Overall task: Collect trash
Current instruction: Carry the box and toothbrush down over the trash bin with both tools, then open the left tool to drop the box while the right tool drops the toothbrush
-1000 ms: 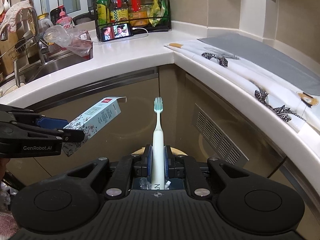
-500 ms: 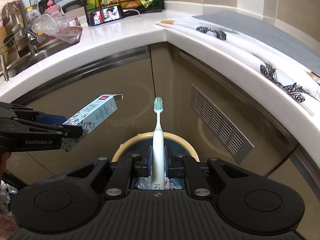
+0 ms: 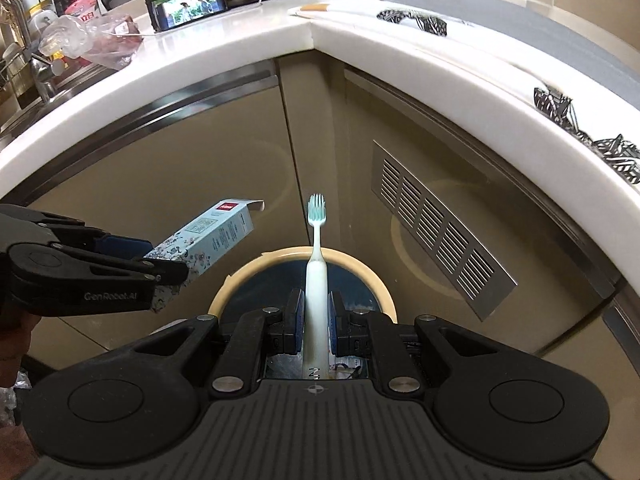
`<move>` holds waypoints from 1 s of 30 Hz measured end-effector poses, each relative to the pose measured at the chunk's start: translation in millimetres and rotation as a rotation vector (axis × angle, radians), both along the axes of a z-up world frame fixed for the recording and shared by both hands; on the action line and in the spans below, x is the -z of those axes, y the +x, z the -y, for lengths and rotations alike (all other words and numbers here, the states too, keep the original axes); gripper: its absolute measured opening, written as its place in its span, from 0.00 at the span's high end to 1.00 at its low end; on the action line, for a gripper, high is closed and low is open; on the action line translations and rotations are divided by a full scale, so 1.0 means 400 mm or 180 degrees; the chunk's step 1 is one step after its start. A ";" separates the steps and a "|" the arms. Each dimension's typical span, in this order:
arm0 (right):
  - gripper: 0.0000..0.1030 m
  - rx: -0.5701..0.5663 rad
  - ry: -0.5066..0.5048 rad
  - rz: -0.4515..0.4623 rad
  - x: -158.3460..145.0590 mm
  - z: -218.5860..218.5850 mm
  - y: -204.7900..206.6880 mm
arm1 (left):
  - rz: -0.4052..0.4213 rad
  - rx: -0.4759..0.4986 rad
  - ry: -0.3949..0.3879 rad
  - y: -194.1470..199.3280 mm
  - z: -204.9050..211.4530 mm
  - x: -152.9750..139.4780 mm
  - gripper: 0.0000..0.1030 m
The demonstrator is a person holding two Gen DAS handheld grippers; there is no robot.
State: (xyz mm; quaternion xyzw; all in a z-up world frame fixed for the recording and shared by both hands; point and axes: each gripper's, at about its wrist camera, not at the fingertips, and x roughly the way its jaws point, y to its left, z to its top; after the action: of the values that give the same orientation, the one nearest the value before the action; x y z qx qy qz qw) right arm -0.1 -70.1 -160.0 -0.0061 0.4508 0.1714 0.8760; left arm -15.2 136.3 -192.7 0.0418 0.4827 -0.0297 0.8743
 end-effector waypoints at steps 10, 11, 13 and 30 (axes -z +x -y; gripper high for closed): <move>0.87 0.0084 -0.0073 -0.0255 0.094 -0.001 0.076 | -0.0284 0.0030 0.0017 0.075 0.014 0.092 0.58; 0.87 0.0090 -0.0085 -0.0286 0.110 -0.003 0.086 | -0.0328 0.0038 0.0013 0.085 0.016 0.106 0.58; 0.87 0.0108 -0.0124 -0.0368 0.144 -0.009 0.104 | -0.0406 0.0054 0.0020 0.104 0.023 0.134 0.58; 0.87 0.0167 -0.0243 -0.0795 0.334 -0.047 0.189 | -0.0961 0.0067 0.0250 0.208 0.055 0.336 0.58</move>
State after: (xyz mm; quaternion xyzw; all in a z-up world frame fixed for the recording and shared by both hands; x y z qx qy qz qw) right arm 75.5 -51.1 -293.7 -0.0063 0.5625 0.1305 0.8164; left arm 68.0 114.3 -327.0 0.0761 0.6090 -0.0260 0.7891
